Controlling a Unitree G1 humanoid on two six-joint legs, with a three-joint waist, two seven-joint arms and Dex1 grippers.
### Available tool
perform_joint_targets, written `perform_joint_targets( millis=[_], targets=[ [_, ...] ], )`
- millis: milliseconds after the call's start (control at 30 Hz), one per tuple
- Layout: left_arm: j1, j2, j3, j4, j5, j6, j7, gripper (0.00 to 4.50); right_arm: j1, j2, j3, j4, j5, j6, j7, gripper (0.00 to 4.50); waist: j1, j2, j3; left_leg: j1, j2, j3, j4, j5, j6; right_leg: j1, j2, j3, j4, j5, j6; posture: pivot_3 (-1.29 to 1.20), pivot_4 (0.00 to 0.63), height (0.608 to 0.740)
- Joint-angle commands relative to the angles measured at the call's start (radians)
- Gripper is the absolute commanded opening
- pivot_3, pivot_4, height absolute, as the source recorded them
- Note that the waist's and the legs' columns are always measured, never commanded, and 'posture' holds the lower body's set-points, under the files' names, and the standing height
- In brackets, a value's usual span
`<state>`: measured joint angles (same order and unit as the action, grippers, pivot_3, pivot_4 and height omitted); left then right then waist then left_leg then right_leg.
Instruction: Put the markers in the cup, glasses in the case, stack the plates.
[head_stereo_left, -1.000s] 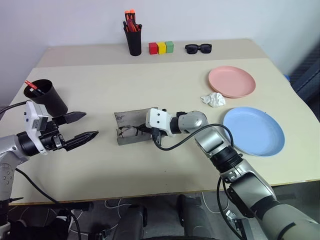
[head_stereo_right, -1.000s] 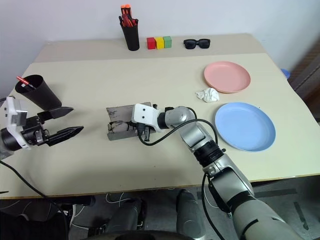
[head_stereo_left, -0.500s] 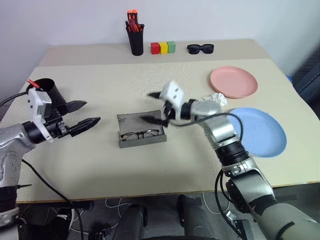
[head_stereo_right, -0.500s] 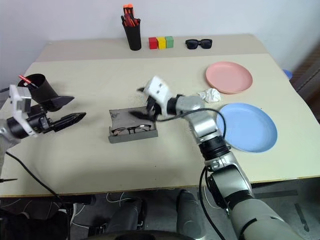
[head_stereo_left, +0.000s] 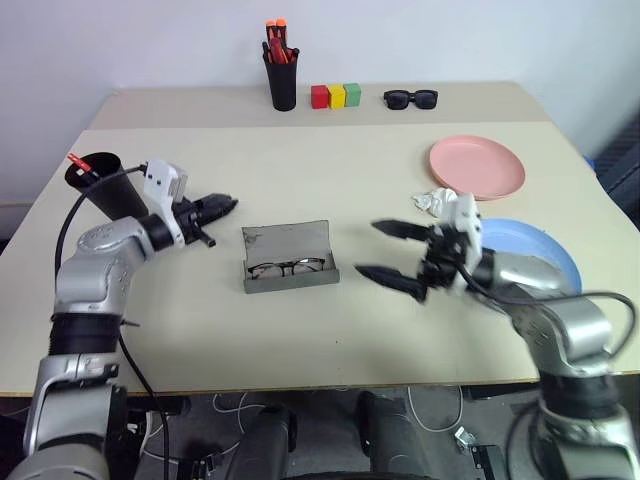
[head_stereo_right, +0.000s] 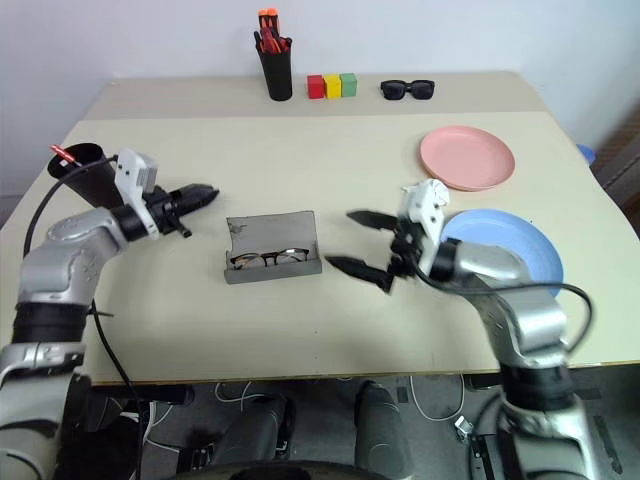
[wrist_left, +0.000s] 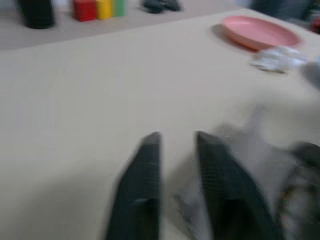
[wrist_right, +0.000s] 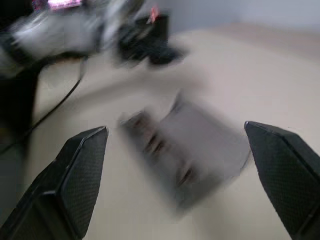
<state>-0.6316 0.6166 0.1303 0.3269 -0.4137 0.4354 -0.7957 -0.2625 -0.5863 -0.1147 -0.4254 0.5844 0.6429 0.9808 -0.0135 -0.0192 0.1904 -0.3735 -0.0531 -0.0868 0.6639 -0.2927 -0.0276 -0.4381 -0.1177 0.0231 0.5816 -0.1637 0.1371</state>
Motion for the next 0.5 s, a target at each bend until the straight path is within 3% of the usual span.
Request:
perform_joint_targets(
  millis=[33,133,233,333,500],
  targets=[
    [-0.113,-0.04,-0.02,0.111,0.053,-0.044,0.03,0.02,0.038,-0.036,-0.075,-0.1,0.085,0.026,-0.024,4.5,-0.003,0.0,0.0,0.001,0.0,0.001,0.0,0.0,0.0,0.001,0.0,0.0,-0.001,0.0,0.0,0.0,0.15,0.74],
    [-0.202,-0.08,-0.041,0.241,0.076,-0.005,0.028,0.02,0.054,-0.029,-0.076,-0.122,0.098,0.036,-0.074,4.5,0.0,0.0,0.0,0.002,0.0,0.0,0.001,0.0,0.0,0.004,0.0,0.0,-0.001,0.0,0.001,0.0,0.15,0.74],
    [-0.314,-0.114,0.011,0.427,0.004,0.23,0.016,0.02,0.059,-0.02,-0.057,-0.136,0.098,0.027,-0.107,4.5,0.0,-0.001,0.0,0.002,0.0,0.0,0.001,0.0,0.0,0.004,0.0,0.0,-0.001,0.0,0.001,0.0,0.15,0.74],
    [-0.352,-0.099,-0.062,0.529,0.028,0.325,-0.156,0.02,0.054,-0.016,-0.047,-0.135,0.096,0.019,-0.134,4.5,-0.005,-0.001,0.0,0.001,0.0,0.0,0.002,-0.001,0.001,0.004,0.0,0.0,-0.002,0.0,0.001,0.0,0.15,0.74],
    [-0.419,-0.076,-0.164,0.64,0.12,0.294,-0.345,0.02,0.056,-0.014,-0.029,-0.137,0.097,0.006,-0.167,4.5,0.0,-0.001,0.0,0.001,0.0,0.0,0.002,-0.001,0.002,0.003,0.0,-0.001,-0.001,0.0,0.001,0.0,0.15,0.74]
  ],
)
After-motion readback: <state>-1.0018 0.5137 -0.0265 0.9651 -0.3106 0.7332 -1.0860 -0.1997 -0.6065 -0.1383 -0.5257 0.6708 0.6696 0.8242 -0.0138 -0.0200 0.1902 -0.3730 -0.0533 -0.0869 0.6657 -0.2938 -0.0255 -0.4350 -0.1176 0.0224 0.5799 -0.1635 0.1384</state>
